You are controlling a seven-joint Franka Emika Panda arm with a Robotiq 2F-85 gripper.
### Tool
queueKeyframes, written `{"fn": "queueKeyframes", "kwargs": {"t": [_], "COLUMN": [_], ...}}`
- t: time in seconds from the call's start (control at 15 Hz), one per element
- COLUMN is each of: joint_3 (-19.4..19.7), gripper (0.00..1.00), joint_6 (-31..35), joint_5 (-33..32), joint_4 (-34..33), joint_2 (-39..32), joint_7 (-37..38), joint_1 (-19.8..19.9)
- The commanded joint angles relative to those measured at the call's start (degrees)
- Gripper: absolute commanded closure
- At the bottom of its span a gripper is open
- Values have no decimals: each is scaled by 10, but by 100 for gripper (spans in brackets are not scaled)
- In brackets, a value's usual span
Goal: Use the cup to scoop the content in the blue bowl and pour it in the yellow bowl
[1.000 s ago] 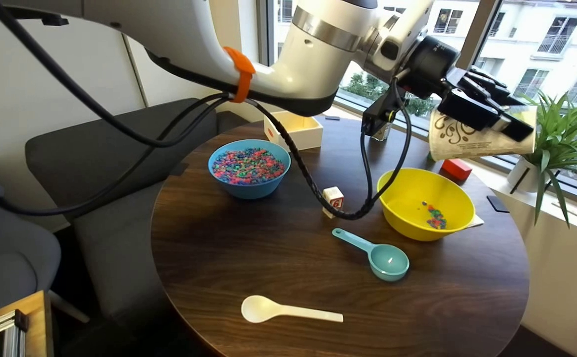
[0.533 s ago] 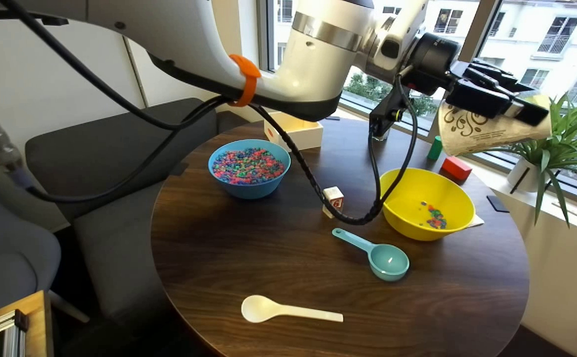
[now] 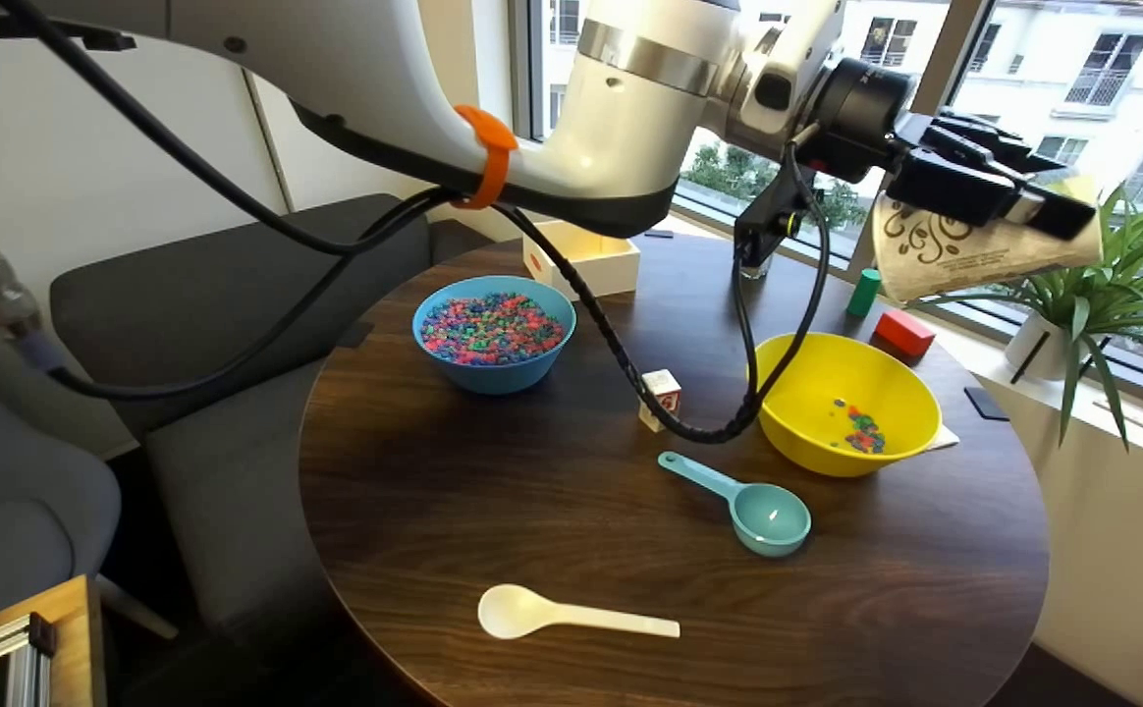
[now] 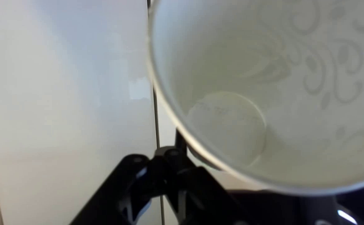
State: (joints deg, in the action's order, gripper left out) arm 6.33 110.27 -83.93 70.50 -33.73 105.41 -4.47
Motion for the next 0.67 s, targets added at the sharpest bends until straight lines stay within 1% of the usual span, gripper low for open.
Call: {"fn": "queueKeyframes", "kwargs": {"t": [0.0, 0.27, 0.6], "joint_3": [-25, -36, -47], "gripper": [62, 62, 62], "joint_6": [-14, -8, 3], "joint_5": [58, 149, 299], "joint_4": [14, 28, 51], "joint_2": [28, 58, 98], "joint_7": [-15, -48, -125], "joint_1": [19, 33, 52]}}
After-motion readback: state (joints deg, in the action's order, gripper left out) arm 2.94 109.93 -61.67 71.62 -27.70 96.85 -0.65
